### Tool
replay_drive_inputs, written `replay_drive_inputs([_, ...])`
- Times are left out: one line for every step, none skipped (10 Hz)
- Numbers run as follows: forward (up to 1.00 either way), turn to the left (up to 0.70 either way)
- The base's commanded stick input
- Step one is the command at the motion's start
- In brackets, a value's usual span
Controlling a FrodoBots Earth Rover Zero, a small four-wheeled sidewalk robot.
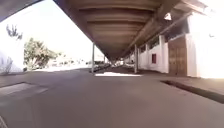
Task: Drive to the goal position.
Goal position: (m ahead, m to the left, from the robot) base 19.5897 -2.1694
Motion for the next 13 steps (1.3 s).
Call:
replay_drive_inputs([0.70, 0.00])
replay_drive_inputs([0.70, 0.00])
replay_drive_inputs([0.70, 0.00])
replay_drive_inputs([0.70, 0.00])
replay_drive_inputs([0.70, 0.00])
replay_drive_inputs([0.70, 0.00])
replay_drive_inputs([0.70, 0.00])
replay_drive_inputs([0.70, 0.00])
replay_drive_inputs([0.70, 0.00])
replay_drive_inputs([0.70, 0.00])
replay_drive_inputs([0.70, 0.00])
replay_drive_inputs([0.70, 0.00])
replay_drive_inputs([0.70, 0.00])
